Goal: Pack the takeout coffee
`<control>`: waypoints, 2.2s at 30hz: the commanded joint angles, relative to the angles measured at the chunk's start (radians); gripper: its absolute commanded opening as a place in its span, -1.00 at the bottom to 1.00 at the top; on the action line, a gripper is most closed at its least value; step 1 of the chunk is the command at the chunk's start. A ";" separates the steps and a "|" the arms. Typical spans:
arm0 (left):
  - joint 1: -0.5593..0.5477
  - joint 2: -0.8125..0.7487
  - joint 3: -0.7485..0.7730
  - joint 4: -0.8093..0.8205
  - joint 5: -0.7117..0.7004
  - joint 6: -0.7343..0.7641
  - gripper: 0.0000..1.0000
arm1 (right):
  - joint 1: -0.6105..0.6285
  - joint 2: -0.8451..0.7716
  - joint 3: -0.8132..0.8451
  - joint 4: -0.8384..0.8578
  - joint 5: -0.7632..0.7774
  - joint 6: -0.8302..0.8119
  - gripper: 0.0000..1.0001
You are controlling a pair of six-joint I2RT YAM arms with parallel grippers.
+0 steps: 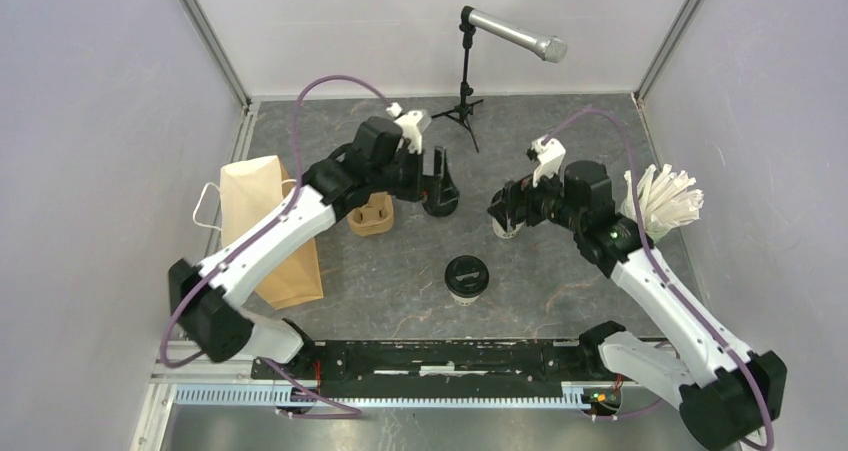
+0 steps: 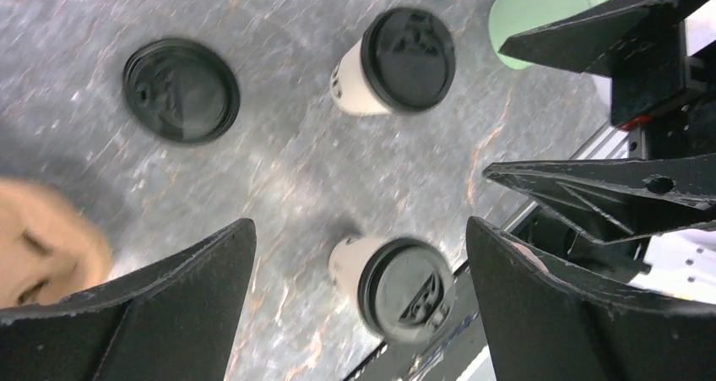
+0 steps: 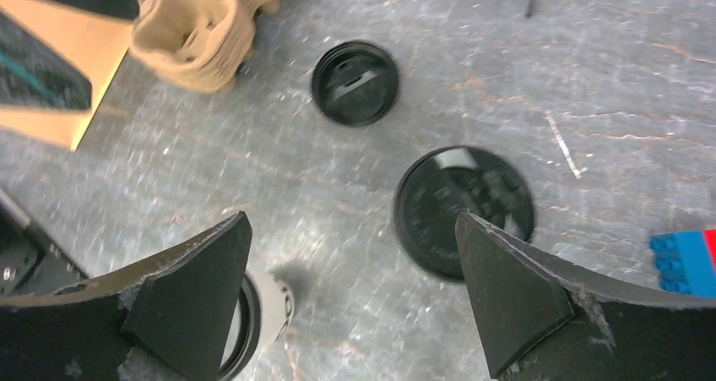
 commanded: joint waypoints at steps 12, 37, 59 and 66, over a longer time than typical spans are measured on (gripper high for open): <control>0.004 -0.432 -0.234 -0.103 -0.103 0.114 1.00 | 0.532 -0.069 -0.075 -0.113 0.216 -0.049 0.96; 0.004 -0.543 -0.276 -0.131 -0.350 0.165 1.00 | 0.687 0.116 -0.090 -0.053 0.400 -0.040 0.90; 0.004 -0.563 -0.276 -0.151 -0.435 0.166 1.00 | 0.287 -0.100 -0.163 -0.225 0.536 0.022 0.59; 0.004 -0.558 -0.263 -0.164 -0.437 0.166 1.00 | 0.084 -0.098 -0.171 -0.166 0.430 -0.030 0.62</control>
